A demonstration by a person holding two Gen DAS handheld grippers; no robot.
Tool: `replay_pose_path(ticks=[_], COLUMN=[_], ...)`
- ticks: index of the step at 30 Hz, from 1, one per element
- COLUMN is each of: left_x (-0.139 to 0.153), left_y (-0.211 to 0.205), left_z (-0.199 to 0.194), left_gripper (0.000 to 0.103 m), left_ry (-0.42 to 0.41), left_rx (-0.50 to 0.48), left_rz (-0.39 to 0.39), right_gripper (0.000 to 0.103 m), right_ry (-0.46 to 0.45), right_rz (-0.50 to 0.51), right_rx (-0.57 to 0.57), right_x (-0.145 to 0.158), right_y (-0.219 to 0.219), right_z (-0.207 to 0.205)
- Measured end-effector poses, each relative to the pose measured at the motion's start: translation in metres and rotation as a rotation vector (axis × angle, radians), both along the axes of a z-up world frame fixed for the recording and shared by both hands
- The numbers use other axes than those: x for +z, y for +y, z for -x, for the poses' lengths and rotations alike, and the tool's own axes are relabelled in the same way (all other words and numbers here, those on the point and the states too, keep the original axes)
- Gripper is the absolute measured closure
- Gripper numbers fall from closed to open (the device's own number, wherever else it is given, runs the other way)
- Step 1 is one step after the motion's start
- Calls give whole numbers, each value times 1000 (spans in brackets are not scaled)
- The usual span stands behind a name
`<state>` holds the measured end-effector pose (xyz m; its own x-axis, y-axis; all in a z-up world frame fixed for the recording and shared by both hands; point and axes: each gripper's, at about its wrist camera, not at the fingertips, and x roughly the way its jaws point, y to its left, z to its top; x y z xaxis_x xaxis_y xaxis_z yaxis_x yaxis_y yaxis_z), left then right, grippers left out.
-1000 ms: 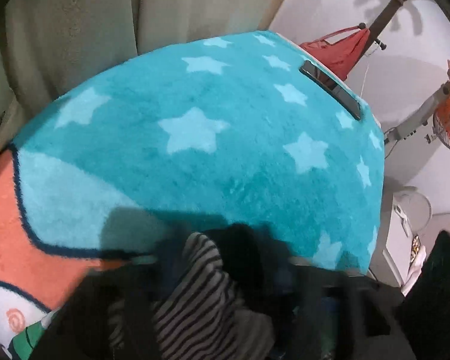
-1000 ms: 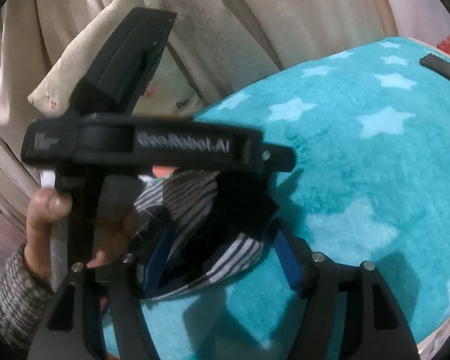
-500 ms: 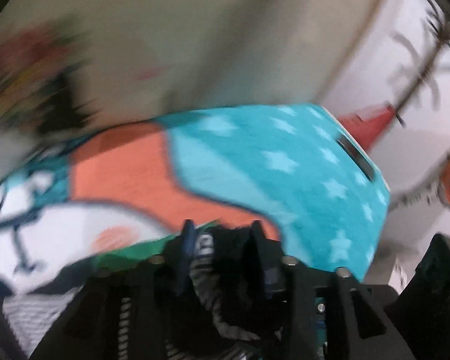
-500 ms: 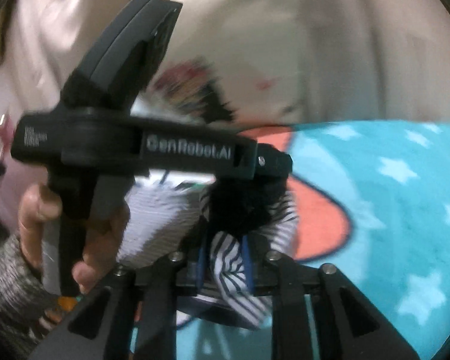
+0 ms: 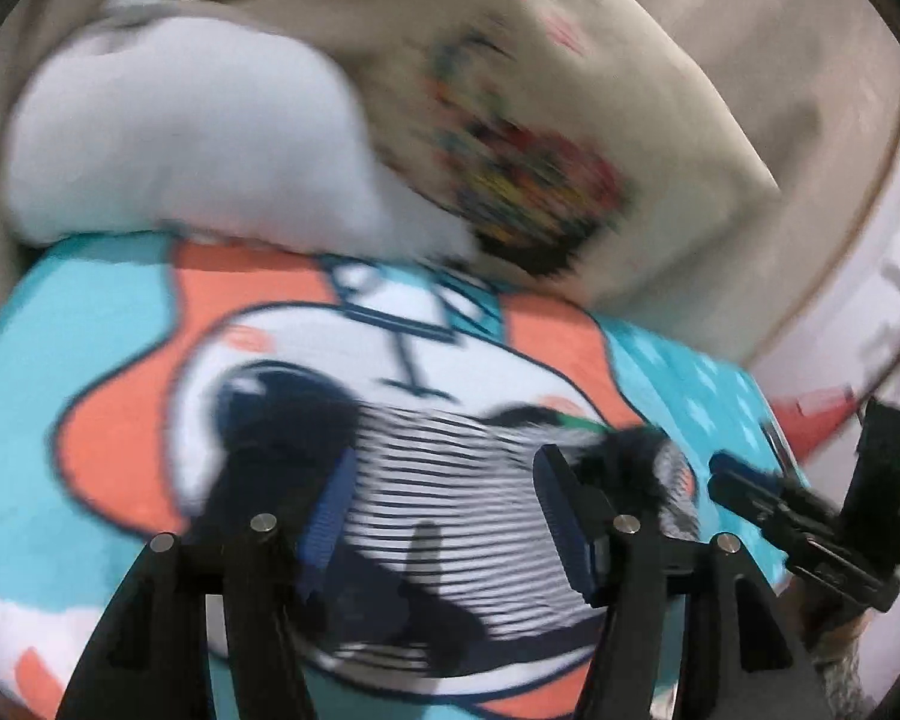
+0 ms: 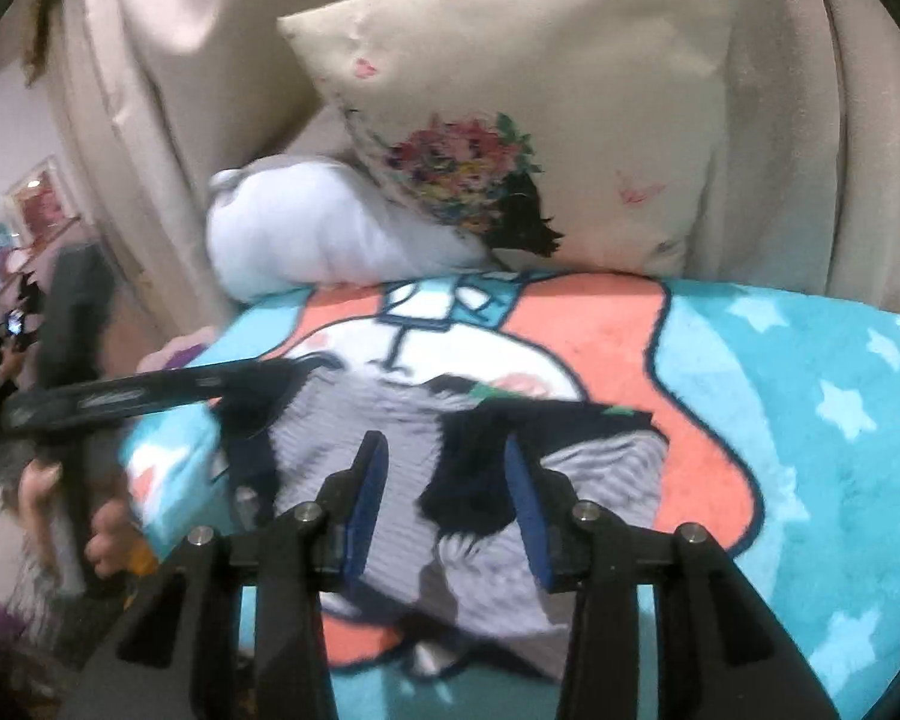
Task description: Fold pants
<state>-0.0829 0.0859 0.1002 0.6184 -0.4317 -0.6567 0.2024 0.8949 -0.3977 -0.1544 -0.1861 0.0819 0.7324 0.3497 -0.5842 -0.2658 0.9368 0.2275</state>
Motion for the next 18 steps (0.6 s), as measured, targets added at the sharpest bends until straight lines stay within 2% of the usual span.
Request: replay_pose_path(ticks=[3,5,7,8,10,13,16,18], left_x=[-11,-17,-22,-24,-28,-36,-36,-34], left_y=[33,48,67,76,88,104,111,115], left_z=[0,3,9,11,14,17,22,28], left_gripper=[38,38,38,38,38,38,38,38], left_ry=[29,45,46,42,42,49,36,20], left_rx=[97,137,189,216,257,293,317,338], left_rz=[27,24,11,3,6,45,51,26], right_gripper=[67,68,69,69,69,67,59,59], right_ry=[125,255,225,225,160,93,136,193], right_rz=[-35,-12,36,58,72,102,84,72], right_rx=[16,32,25,23,22,101,220,271], right_x=[-32,-59,-56,-49,-25,3,8,2], right_y=[11,19,23,25,33,61,105,137], right_z=[-32,-49,-45,-41,-29,-20,-34,-53])
